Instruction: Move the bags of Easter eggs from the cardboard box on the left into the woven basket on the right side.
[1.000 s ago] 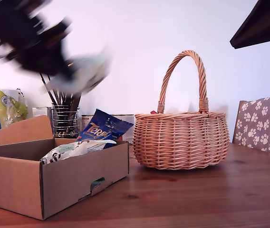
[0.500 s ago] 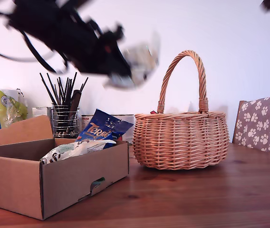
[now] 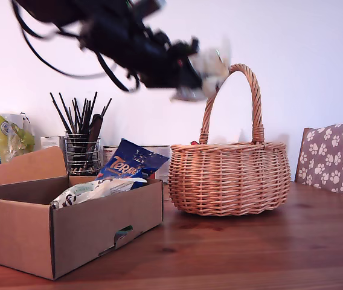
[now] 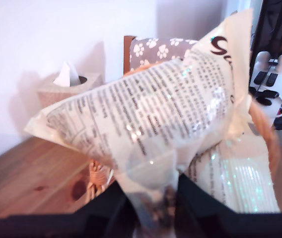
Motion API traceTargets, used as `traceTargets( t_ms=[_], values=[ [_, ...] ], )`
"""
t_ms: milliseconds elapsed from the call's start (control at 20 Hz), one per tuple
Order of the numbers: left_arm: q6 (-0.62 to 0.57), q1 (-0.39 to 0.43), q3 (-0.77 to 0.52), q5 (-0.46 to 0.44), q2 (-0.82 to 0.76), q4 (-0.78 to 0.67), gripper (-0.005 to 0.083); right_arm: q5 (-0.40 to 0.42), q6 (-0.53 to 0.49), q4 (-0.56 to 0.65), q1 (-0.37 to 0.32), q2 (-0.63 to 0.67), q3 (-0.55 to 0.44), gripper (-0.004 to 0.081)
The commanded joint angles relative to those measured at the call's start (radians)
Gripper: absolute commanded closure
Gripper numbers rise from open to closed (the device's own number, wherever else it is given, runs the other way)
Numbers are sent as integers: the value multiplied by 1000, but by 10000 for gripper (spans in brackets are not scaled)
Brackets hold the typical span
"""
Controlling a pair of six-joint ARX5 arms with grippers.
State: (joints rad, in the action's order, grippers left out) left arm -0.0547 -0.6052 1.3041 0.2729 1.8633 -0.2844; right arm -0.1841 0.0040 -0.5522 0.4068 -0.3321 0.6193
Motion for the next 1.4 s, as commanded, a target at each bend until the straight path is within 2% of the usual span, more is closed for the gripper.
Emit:
traceTargets(
  t_ms=[0, 200, 350, 500, 550, 600, 700, 750, 800, 900, 1100, 1150, 1250, 1300, 1350],
  values=[
    [2, -12, 15, 7, 47, 0, 679, 7, 7, -29, -1, 7, 61, 781],
    [2, -24, 23, 8, 77, 10, 679, 12, 7, -127, -2, 5, 189, 781],
    [2, -32, 23, 7, 80, 6, 676, 12, 13, -151, -1, 3, 247, 781],
    [-2, -33, 23, 7, 80, 6, 665, 11, 65, -174, -1, 0, 286, 781],
    [-6, -33, 23, 7, 80, 0, 607, 11, 74, -177, -1, -1, 293, 781],
    [-14, -33, 23, 7, 80, -10, 505, 11, 75, -180, -1, -2, 295, 781],
    [-53, -40, 23, 8, 80, -43, 222, 11, 75, -183, -1, -6, 296, 781],
    [-68, -44, 24, 7, 80, -55, 157, 11, 75, -188, -1, -10, 296, 781],
    [-74, -47, 27, 6, 80, -58, 159, 11, 75, -197, -1, -13, 296, 781],
    [-76, -52, 28, 6, 71, -31, 214, 11, 74, -219, -1, -23, 296, 781],
    [-76, -52, 29, 6, 5, 137, 356, 11, 68, -257, -1, -46, 296, 781],
    [-76, -50, 29, 0, -21, 194, 432, 11, 62, -262, -1, -52, 296, 780],
    [-81, -46, 29, -35, -74, 314, 672, 11, 44, -270, -1, -64, 296, 780],
    [-87, -42, 29, -44, -102, 374, 758, 11, 43, -270, -1, -69, 296, 781],
    [-88, -38, 29, -55, -129, 430, 782, 11, 40, -269, -1, -75, 296, 780]
  ],
)
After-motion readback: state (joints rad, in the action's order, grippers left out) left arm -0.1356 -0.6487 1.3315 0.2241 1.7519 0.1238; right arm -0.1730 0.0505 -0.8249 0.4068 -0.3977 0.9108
